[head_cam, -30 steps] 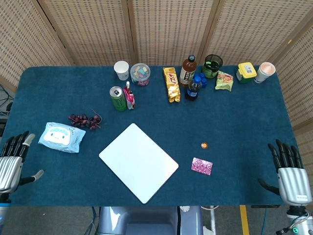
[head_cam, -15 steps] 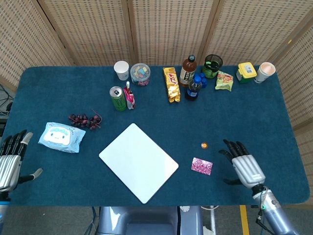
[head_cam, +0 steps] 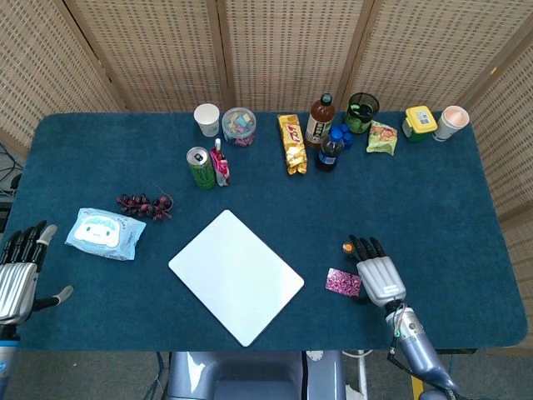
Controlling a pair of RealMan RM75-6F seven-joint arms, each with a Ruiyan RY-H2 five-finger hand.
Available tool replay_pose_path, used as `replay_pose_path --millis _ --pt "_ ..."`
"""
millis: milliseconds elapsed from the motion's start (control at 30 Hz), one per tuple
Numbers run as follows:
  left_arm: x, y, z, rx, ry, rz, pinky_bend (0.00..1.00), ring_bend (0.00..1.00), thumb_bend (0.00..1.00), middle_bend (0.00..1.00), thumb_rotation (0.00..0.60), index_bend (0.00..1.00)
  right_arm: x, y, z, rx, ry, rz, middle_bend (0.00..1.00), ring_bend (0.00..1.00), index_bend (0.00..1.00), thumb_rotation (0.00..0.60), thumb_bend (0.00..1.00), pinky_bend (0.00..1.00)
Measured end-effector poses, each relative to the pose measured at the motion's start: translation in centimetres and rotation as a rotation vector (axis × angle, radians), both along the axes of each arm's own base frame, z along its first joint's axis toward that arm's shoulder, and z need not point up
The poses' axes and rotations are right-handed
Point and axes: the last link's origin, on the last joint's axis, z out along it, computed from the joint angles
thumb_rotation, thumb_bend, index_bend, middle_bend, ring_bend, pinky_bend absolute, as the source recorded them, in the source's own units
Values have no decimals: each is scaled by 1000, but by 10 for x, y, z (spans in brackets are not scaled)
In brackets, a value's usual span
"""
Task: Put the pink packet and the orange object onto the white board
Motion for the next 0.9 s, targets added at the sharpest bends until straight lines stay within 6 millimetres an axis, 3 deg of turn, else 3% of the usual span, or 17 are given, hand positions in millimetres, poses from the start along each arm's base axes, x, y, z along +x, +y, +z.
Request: replay_pose_path --millis 300,633,900 --pt "-1 0 2 1 -8 1 0 0 0 0 600 0 2 -1 -22 17 23 -32 0 0 293 600 0 0" --pt "-2 0 4 -4 -15 4 0 0 0 0 600 0 1 -5 -29 20 47 -64 0 0 311 600 7 0" --pt "-1 0 3 -6 -15 3 0 0 0 0 600 0 -3 -7 -29 23 56 -88 0 0 426 600 183 0"
